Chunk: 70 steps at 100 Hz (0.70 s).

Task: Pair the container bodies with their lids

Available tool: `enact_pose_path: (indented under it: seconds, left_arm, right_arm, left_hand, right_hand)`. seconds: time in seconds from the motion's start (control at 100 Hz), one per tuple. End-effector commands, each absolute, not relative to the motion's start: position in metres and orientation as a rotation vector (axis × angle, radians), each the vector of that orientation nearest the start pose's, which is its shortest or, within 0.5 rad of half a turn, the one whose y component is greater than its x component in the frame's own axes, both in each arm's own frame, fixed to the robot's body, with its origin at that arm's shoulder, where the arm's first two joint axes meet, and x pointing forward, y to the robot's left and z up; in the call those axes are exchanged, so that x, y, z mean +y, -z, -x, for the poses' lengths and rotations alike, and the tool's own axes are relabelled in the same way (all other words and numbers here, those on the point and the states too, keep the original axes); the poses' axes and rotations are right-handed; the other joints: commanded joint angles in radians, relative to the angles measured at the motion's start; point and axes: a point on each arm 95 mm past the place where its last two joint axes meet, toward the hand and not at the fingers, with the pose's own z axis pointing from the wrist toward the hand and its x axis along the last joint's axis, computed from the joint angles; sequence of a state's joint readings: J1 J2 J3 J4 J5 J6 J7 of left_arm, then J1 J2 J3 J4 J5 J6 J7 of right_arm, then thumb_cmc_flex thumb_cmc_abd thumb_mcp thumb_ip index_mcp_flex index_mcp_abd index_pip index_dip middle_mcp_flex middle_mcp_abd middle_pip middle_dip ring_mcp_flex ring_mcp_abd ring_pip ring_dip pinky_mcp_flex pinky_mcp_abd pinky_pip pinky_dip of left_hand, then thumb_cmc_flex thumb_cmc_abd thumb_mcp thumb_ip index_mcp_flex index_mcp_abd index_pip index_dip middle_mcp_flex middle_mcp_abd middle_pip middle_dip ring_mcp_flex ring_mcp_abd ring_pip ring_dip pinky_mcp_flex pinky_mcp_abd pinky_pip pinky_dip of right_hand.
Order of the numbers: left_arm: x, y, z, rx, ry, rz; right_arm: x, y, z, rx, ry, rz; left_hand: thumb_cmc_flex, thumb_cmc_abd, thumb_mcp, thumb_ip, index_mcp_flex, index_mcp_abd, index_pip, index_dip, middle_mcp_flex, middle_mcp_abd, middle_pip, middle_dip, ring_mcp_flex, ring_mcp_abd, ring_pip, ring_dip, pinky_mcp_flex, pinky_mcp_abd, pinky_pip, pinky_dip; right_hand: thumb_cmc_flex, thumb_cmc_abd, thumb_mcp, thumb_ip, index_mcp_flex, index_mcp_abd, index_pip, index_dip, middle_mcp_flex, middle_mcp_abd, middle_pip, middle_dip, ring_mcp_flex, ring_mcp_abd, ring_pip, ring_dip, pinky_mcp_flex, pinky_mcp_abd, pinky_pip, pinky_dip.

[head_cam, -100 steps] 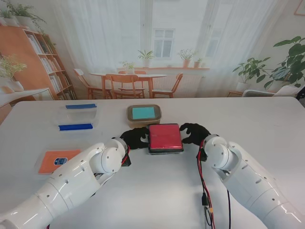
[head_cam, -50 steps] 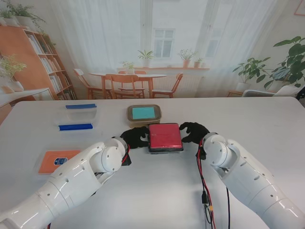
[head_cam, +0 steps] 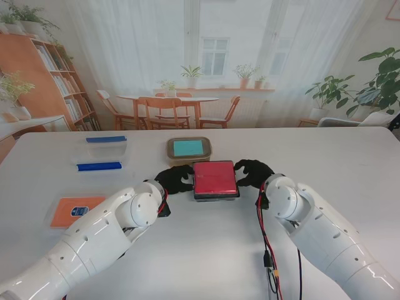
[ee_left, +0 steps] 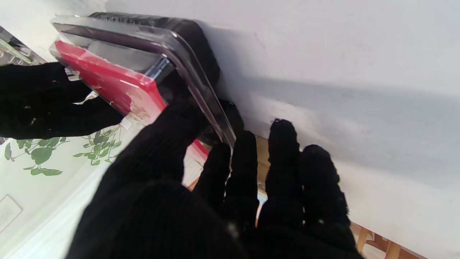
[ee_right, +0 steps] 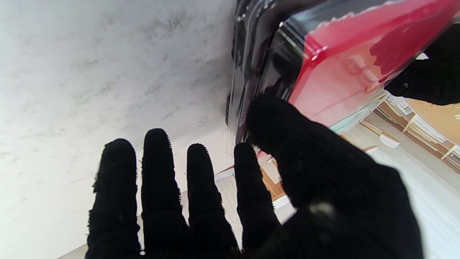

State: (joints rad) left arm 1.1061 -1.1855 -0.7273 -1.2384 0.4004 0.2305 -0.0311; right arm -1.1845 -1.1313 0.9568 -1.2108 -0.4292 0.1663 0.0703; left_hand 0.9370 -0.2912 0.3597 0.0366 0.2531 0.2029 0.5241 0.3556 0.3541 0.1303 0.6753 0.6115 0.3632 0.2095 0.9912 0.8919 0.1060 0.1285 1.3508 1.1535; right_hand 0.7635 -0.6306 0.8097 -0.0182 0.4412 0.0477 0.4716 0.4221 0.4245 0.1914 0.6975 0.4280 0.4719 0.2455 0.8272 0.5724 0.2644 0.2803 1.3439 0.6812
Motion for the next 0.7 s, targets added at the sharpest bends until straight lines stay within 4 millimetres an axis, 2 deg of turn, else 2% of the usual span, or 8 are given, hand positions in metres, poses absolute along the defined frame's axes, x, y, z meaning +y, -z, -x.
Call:
enact_pose_path:
  seconds: [0.0, 0.69]
  left_arm:
    - [-0.1004, 0.3575, -0.4693, 1.551, 1.515, 1.740]
    - [-0.0944, 0.3574, -0.4696, 1.472, 1.575, 1.744]
  right_arm:
    - [0.0134, 0.3559, -0.4840, -1.814, 1.912, 2.397]
    - [0.0147, 0.3510, -0.4823, -1.800, 1.967, 2.387]
  left_hand:
    - [0.017, 0.019, -0.055, -0.003, 0.012, -0.097, -0.002, -0.010, 0.006, -0.019, -0.015, -0.003, -0.016, 0.016, -0.006, -0.009, 0.005, -0.042, 0.007, 0.007]
    - [0.015, 0.023, -0.073, 0.000, 0.014, -0.100, -0.001, -0.008, 0.010, -0.010, -0.013, -0.001, -0.003, 0.026, -0.004, -0.012, 0.017, -0.034, 0.011, 0.007]
  right_hand:
    - [-0.038, -0.006, -0.037, -0.025, 0.030, -0.100, 0.031, 0.004, 0.004, 0.003, 0.012, 0.009, 0.017, -0.009, 0.022, 0.007, 0.005, -0.024, 0.038, 0.010]
    - [-0.048, 0.002, -0.042, -0.028, 0.034, -0.099, 0.033, 0.006, 0.010, 0.006, 0.020, 0.010, 0.025, -0.008, 0.027, 0.007, 0.014, -0.022, 0.045, 0.010]
